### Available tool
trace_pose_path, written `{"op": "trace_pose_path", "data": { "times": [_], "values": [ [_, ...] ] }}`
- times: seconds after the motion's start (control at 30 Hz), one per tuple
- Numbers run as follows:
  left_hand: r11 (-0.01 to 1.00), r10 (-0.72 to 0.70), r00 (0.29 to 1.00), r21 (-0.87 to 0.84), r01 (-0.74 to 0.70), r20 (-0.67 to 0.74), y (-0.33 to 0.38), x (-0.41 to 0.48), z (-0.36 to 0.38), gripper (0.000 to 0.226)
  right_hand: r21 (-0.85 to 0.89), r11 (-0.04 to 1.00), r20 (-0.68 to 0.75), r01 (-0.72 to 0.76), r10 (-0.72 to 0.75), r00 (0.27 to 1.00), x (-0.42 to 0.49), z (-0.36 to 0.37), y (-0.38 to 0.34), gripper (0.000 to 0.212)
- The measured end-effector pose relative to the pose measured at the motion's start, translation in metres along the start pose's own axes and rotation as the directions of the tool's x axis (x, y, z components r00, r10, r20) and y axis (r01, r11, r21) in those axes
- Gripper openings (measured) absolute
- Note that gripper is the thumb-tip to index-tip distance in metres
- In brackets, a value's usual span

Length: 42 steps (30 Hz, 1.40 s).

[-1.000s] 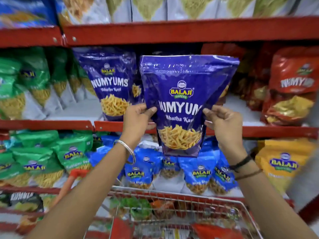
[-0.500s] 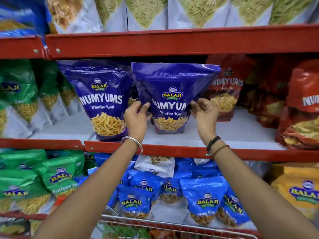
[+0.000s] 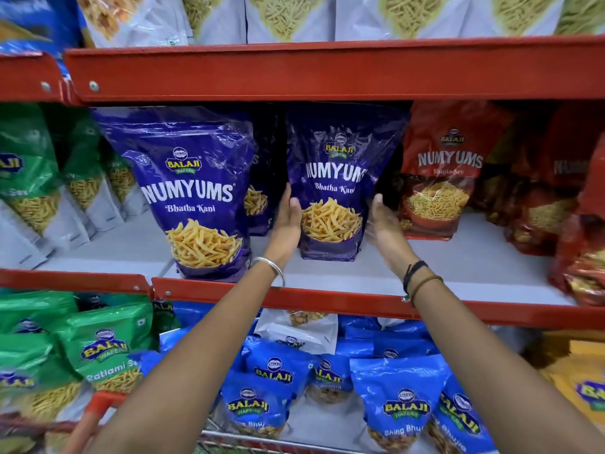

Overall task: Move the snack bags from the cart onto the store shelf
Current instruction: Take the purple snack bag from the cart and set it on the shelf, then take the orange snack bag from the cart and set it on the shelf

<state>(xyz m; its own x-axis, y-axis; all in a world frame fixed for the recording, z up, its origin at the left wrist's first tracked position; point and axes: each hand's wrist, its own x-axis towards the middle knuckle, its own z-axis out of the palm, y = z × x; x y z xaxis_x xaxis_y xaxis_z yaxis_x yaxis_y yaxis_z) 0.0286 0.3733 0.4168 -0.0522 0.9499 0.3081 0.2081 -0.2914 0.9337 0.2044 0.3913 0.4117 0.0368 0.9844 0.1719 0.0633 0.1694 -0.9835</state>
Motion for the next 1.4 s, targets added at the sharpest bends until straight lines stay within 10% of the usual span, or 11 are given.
{"op": "trace_pose_path", "data": {
  "times": [0.77,1.17,1.4],
  "values": [
    [0.985,-0.109,0.985,-0.118,0.125,0.132,0.009,-0.081,-0.023,0.075,0.060,0.998,0.067,-0.021,0.017,0.998,-0.094,-0.004,-0.011,0.056],
    [0.971,0.180,0.976,-0.138,-0.197,-0.126,-0.011,-0.204,0.016,0.036,0.098,0.995,-0.049,0.006,-0.001,0.999,-0.235,-0.053,0.046,0.040],
    [0.975,-0.208,0.970,-0.055,0.216,0.126,-0.117,-0.324,0.076,0.039,-0.164,0.904,-0.182,-0.394,0.364,0.913,-0.377,-0.088,0.173,0.032]
  ]
}}
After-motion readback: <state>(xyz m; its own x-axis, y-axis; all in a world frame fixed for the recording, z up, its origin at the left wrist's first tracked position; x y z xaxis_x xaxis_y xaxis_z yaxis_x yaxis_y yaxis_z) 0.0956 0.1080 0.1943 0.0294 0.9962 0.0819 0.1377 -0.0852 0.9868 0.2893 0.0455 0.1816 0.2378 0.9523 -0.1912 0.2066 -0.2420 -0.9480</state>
